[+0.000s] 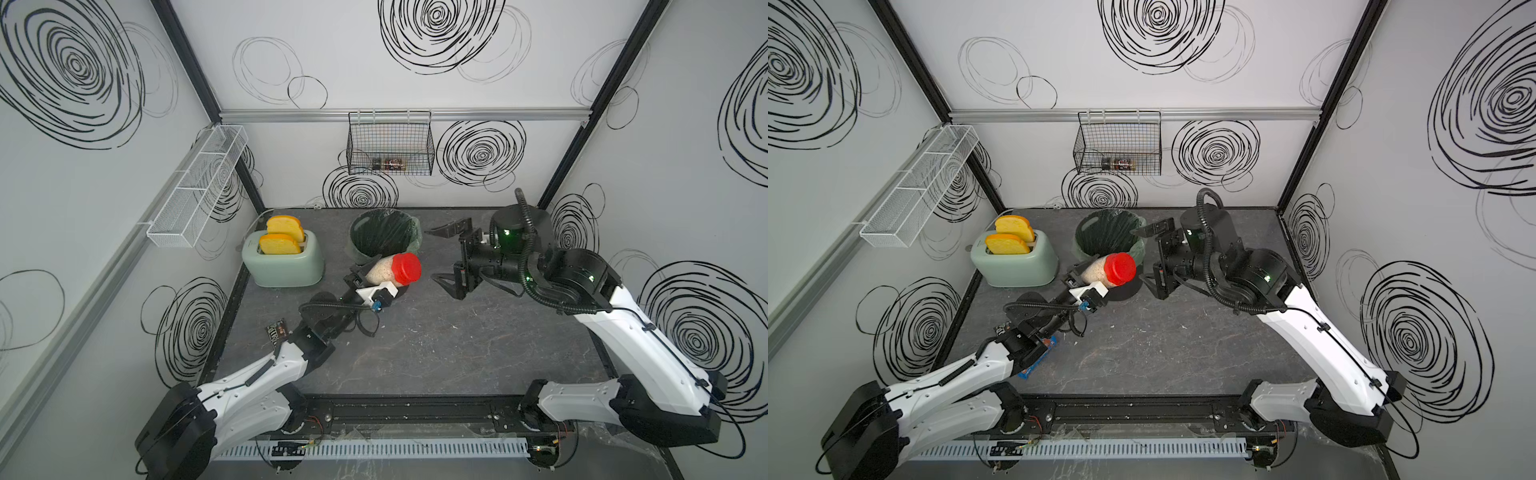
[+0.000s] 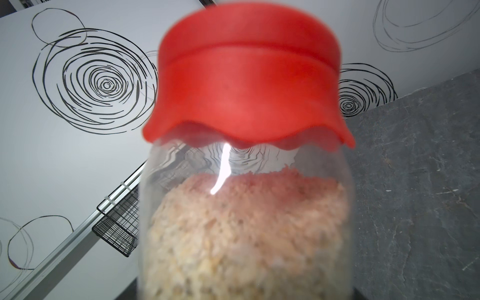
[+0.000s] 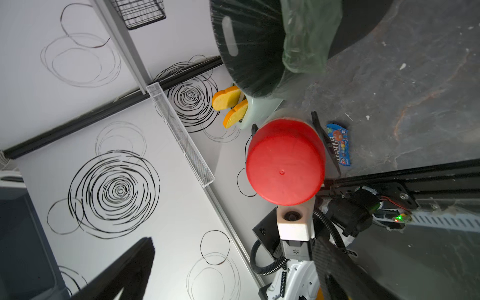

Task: Empty expired oatmeal from jars
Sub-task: Unscrew the lid from the jar.

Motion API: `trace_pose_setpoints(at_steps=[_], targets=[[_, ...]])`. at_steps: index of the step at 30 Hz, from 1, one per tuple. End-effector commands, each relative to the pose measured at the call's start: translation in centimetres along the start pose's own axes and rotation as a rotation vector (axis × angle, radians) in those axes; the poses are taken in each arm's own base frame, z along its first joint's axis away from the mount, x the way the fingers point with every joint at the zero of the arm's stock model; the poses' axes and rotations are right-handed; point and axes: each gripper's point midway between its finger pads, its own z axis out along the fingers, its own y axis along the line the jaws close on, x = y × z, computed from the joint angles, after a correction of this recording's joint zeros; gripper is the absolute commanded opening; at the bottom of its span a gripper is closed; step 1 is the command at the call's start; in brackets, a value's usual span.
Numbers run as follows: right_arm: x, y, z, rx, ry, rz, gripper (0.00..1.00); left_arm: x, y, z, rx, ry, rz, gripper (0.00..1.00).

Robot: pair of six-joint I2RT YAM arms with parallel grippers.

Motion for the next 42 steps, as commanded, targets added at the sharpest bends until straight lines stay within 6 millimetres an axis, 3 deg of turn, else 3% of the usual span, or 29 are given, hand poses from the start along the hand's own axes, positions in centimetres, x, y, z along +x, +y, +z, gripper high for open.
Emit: trace_pose_setpoints(at_steps=[1,7,17,34,39,42], targets=[[-1.2,-1.4,-0.1,0.046,-0.060,0.127,0.98,-4.4,3.9,-0.2,-0.140,-0.133,0.052,0.10],[-1.6,-2.9,1.7,0.134,-0.027,0.095,0.98,-5.0,3.2,-0.4,-0.126,-0.146,0.056,0.09],[-1.0,-3.4,4.9,0.172,0.055,0.058,1.00,-5.5,2.9,-0.9,-0.106,-0.157,0.045,0.10],[0.4,-2.8,5.1,0.164,0.090,-0.011,0.86,-4.3,2.1,-0.8,-0.080,-0.131,0.028,0.10],[0.4,-2.6,5.1,0.161,0.094,-0.032,0.75,-4.2,1.8,-0.6,-0.062,-0.130,0.028,0.10],[0.4,-3.0,5.2,0.179,0.096,-0.046,0.74,-4.2,1.7,-0.6,-0.058,-0.128,0.026,0.09]])
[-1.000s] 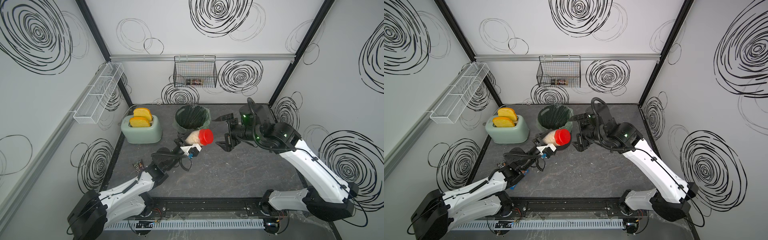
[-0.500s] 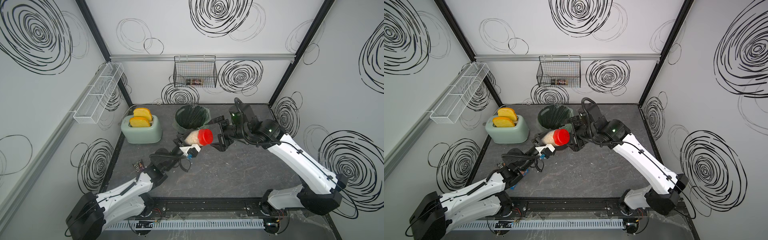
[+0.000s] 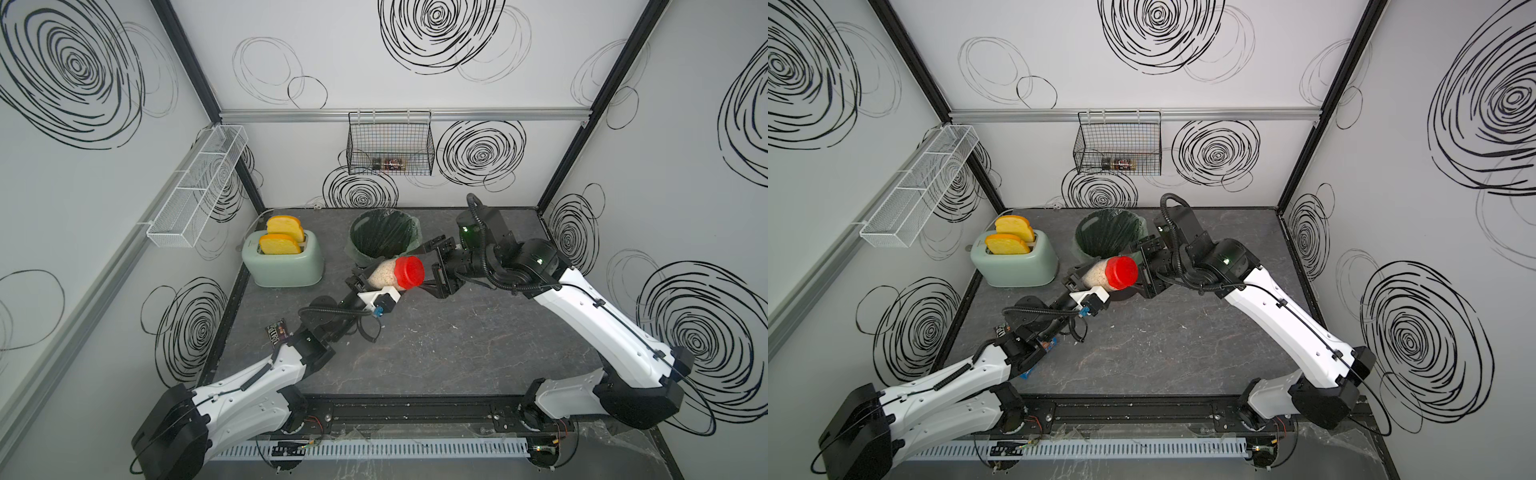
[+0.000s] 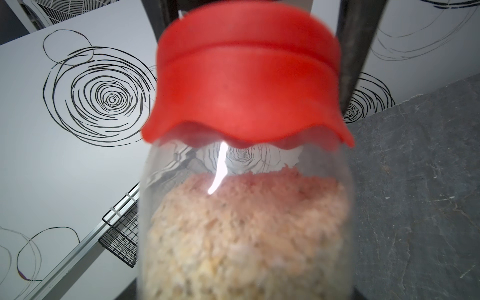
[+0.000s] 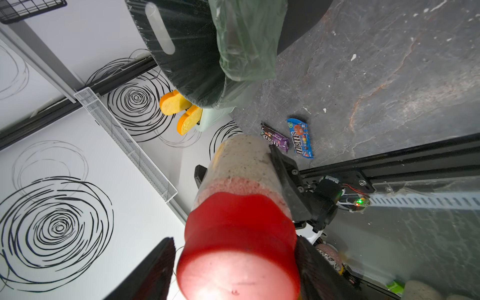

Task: Empty expired oatmeal from jars
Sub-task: Unscrew the lid from the jar.

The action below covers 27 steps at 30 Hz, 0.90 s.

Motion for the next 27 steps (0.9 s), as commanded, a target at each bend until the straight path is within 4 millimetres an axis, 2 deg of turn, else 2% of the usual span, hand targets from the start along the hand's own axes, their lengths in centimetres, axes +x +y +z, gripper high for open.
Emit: trace_pose_setpoints(at_steps=[1,5,12,17,27], targets=[[0.6,0.5,-0.2,-0.008,0.016,-0.026,0.75,-2.3,1.9,0.0,-0.058,-0.083,0.014,0.09],[0.6,0.8,-0.1,-0.013,0.021,-0.042,0.82,-2.3,1.8,0.1,-0.052,-0.087,0.013,0.09],[0.8,0.9,0.2,0.003,0.033,-0.087,0.72,-2.4,1.6,0.1,-0.037,-0.087,0.013,0.09],[0.5,1.5,0.0,0.001,0.026,-0.148,0.59,-2.3,1.6,0.0,-0.027,-0.083,0.016,0.08],[-1.2,2.9,-0.7,0.024,-0.004,-0.432,0.56,-3.3,1.8,-0.1,0.113,-0.139,-0.084,0.07]])
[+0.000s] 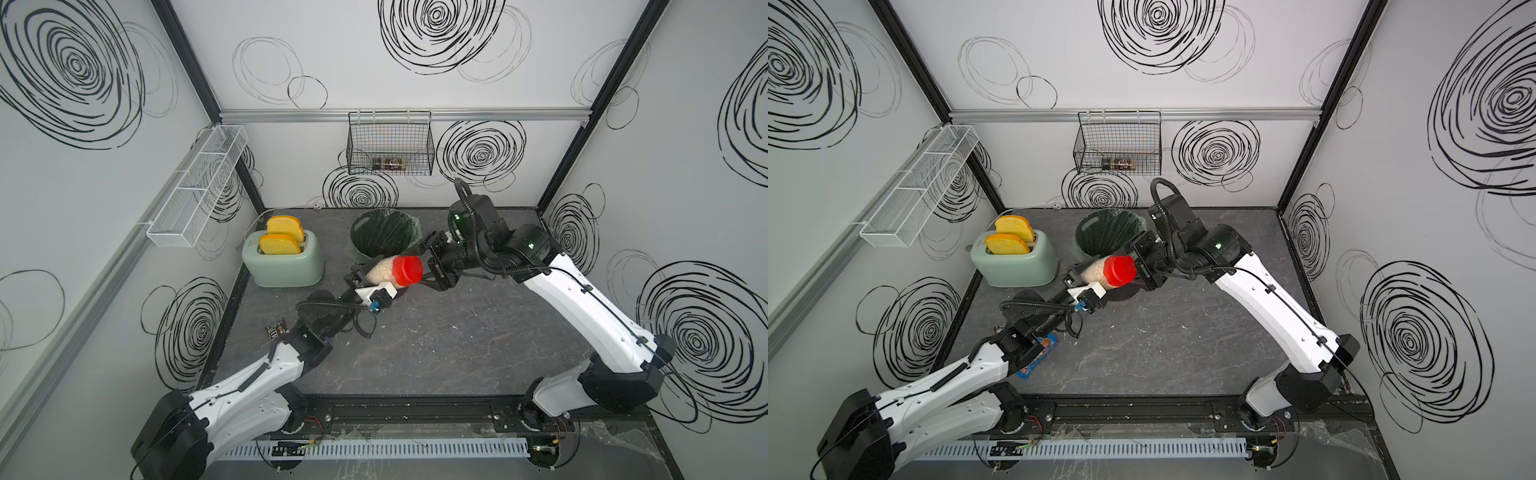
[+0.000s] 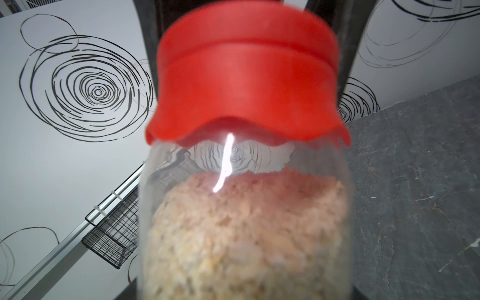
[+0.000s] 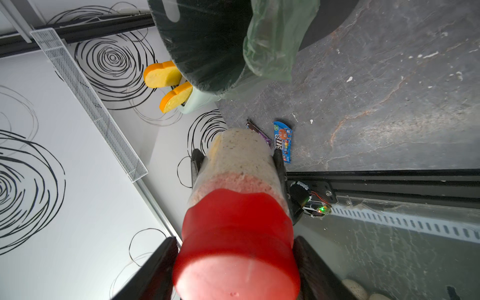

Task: Empty expired oatmeal from jars
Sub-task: Unscrew the lid from the jar.

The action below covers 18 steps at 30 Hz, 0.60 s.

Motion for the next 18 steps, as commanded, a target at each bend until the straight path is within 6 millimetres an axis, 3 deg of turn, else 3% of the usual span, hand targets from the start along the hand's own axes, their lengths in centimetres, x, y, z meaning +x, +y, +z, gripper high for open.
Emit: trace_pose_setpoints(at_steps=[1,10,15,18], targets=[[-1.5,1.4,-1.3,-0.034,-0.056,-0.177,0.55,-3.7,0.9,-0.3,0.070,-0.132,-0.022,0.06],[-2.6,3.0,-1.7,0.008,-0.076,-0.499,0.53,-4.7,1.2,-0.2,0.171,-0.154,-0.074,0.05],[-2.1,5.1,-2.3,-0.002,-0.091,-0.672,0.51,-5.0,1.6,-0.5,0.195,-0.183,-0.114,0.05],[-2.1,5.0,-2.0,0.017,-0.093,-0.749,0.51,-5.3,1.8,-0.7,0.205,-0.202,-0.135,0.05]])
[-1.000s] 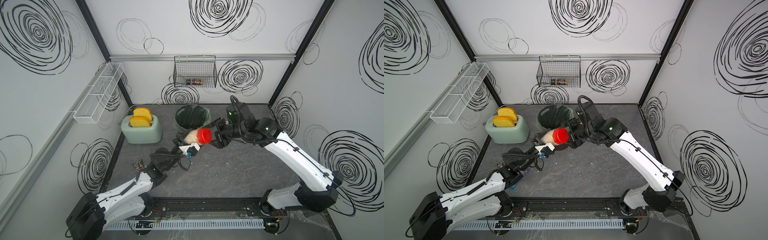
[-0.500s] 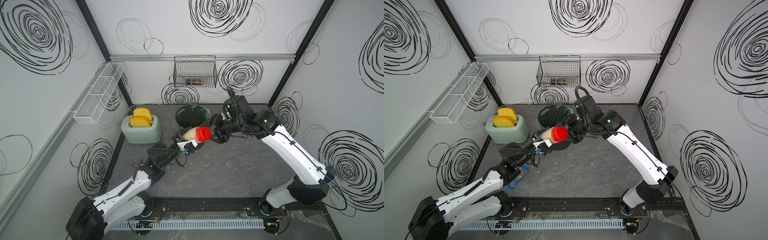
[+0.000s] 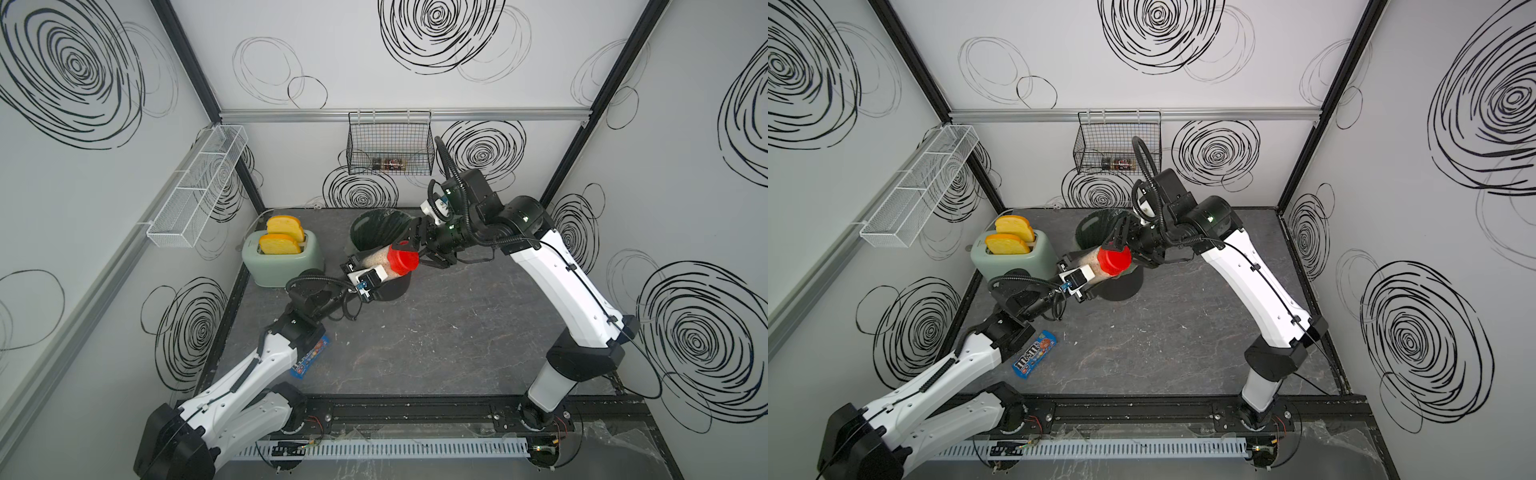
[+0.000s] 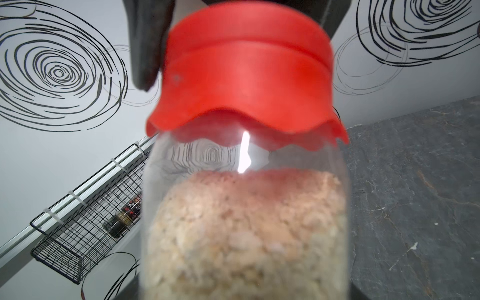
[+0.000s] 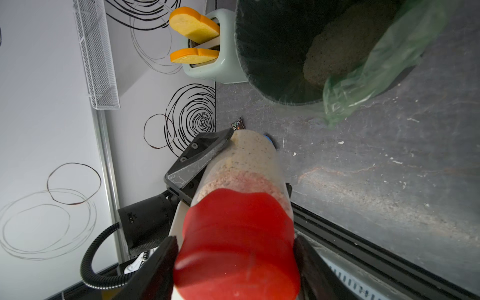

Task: Empty expired oatmeal from jars
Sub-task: Unscrew the lid from the jar.

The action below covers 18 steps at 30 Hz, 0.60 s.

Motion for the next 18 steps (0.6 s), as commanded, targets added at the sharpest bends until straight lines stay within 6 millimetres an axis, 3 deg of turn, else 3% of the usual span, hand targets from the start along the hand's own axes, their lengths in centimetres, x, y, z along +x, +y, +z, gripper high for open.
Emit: trace_pose_setpoints(at_steps=[1,18], targets=[[-2.5,0.2,-1.6,0.028,-0.136,-0.198,0.50,-4.4,-0.7,-0.8,0.090,-0.174,0.016,0.05],[-1.1,1.7,-1.5,0.130,-0.191,-0.715,0.48,-4.9,-0.7,-0.8,0.129,-0.192,0.006,0.05]])
